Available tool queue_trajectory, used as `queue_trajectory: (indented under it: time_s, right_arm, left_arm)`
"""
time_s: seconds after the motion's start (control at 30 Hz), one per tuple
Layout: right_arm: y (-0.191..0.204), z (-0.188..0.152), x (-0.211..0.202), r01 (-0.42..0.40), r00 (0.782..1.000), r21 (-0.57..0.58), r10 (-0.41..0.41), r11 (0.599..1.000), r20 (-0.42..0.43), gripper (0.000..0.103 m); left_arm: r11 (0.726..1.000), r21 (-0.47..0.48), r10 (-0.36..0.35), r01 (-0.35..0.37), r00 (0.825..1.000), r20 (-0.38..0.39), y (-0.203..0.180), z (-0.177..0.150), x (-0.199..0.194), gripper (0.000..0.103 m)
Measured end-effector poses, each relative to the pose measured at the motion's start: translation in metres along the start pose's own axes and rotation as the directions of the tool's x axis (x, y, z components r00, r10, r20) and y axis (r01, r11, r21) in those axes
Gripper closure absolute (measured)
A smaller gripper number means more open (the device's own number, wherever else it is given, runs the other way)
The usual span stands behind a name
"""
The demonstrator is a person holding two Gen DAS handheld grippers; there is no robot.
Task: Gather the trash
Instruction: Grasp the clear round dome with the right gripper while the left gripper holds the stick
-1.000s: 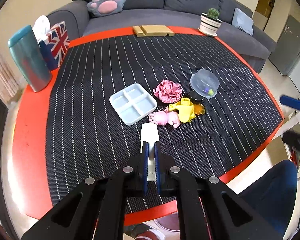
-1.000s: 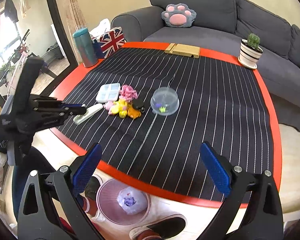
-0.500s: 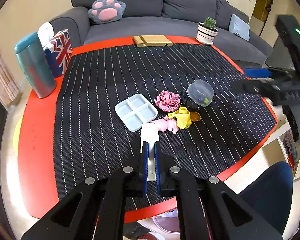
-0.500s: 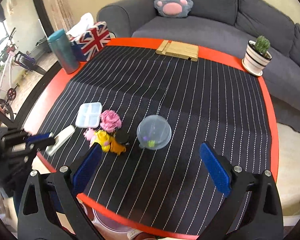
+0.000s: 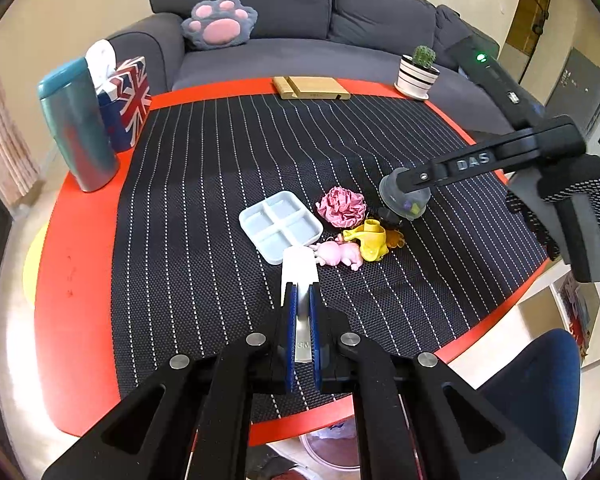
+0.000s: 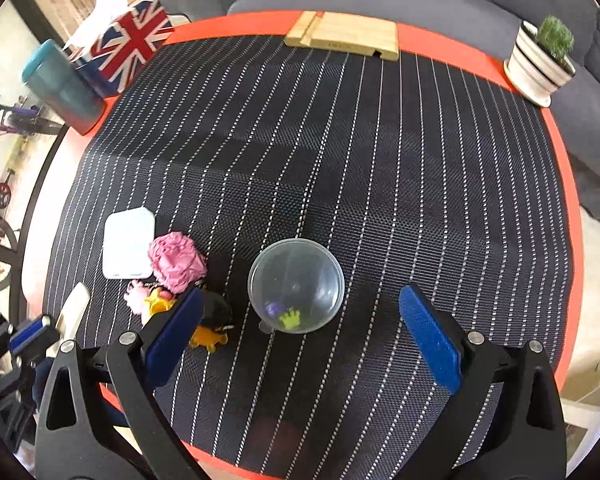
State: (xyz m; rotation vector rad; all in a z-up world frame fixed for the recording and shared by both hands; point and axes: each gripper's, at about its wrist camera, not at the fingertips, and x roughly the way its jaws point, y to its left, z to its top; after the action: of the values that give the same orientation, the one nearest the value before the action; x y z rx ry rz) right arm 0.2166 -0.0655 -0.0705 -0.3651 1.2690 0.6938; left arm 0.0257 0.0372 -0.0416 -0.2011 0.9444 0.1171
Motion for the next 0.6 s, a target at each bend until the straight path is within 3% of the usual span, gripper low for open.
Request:
queue_trajectory:
  time_s: [0.13,0.27,0.6]
  right_arm:
    - [0.000,0.001,0.013,-0.002,1.000,0.012,0.003,1.000,-0.027,0.024]
    - [0.001,0.001,0.017,-0.007,1.000,0.013,0.007,1.000,-0.027,0.049]
    - [-0.001,-0.008,-0.003,-0.027,0.998,-0.004,0.027,1.000,0.049,0.049]
  left_arm:
    - [1.000,-0.003,-0.003,0.003,1.000,0.001,0.001,-0.001,0.000,0.097]
    - [1.000,-0.003,-0.005,0.005,1.000,0.001,0.002,-0.001,0.001,0.097]
    - [1.000,0.005,-0.005,0.005,1.000,0.006,-0.001,-0.001,0.002,0.097]
